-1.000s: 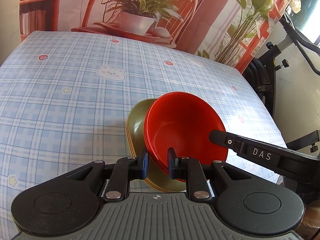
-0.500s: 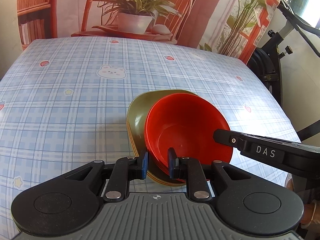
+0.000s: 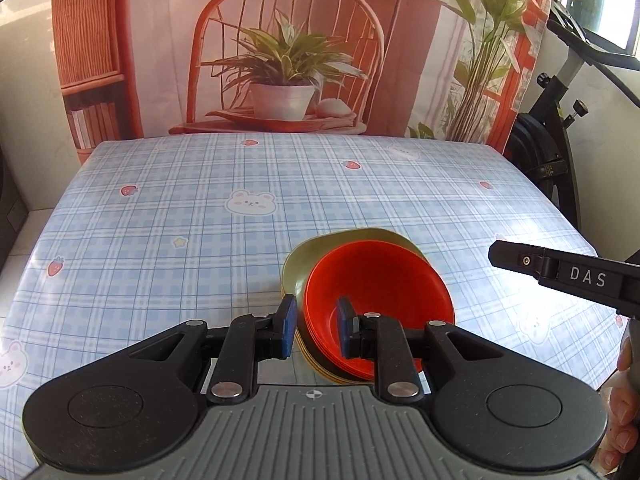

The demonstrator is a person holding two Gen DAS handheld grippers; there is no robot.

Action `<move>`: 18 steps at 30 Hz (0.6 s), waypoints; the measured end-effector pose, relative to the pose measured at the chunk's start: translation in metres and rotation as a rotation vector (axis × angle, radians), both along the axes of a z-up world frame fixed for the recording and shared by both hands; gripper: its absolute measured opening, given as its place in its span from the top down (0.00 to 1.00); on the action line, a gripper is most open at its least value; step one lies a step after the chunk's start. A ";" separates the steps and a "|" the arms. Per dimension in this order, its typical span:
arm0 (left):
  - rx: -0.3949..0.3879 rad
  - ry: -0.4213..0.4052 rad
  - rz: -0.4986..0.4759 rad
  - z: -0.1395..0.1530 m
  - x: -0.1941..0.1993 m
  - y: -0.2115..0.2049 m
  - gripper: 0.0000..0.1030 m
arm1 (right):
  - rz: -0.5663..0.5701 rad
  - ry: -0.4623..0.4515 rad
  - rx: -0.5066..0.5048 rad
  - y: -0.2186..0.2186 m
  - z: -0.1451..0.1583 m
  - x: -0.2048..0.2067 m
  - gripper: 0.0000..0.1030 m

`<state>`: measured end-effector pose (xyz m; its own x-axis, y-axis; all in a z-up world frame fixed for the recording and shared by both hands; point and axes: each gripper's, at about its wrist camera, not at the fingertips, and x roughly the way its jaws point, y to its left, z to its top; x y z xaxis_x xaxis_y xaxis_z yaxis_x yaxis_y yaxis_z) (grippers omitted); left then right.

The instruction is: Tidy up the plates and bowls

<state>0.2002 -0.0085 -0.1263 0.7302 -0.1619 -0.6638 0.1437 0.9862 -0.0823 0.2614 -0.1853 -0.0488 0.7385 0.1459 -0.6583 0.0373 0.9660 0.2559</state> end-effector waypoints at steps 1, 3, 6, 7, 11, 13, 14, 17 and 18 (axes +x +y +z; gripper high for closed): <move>0.002 -0.021 0.009 0.008 -0.006 0.001 0.78 | -0.007 -0.019 -0.006 -0.004 0.008 -0.004 0.72; 0.007 -0.057 0.022 0.023 -0.017 0.001 0.78 | -0.018 -0.053 -0.016 -0.010 0.022 -0.010 0.69; 0.028 -0.142 0.024 0.053 -0.041 -0.003 0.77 | -0.010 -0.119 -0.029 -0.019 0.048 -0.023 0.54; 0.038 -0.173 0.026 0.063 -0.050 -0.006 0.75 | -0.003 -0.146 -0.037 -0.022 0.058 -0.030 0.51; 0.059 -0.292 0.041 0.099 -0.087 -0.012 0.45 | 0.005 -0.238 -0.055 -0.028 0.091 -0.055 0.35; 0.065 -0.348 0.069 0.116 -0.105 -0.013 0.28 | 0.020 -0.289 -0.037 -0.031 0.111 -0.070 0.21; 0.061 -0.374 0.087 0.124 -0.115 -0.012 0.21 | 0.026 -0.305 -0.032 -0.032 0.118 -0.076 0.09; 0.029 -0.450 0.116 0.145 -0.142 -0.009 0.10 | 0.049 -0.369 -0.031 -0.032 0.142 -0.100 0.00; 0.022 -0.472 0.117 0.150 -0.150 -0.008 0.06 | 0.056 -0.385 -0.042 -0.031 0.151 -0.107 0.00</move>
<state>0.0504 -0.0169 0.0242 0.9649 -0.0508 -0.2577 0.0489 0.9987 -0.0137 0.1542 -0.2163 0.1026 0.9241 0.1716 -0.3413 -0.1068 0.9738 0.2006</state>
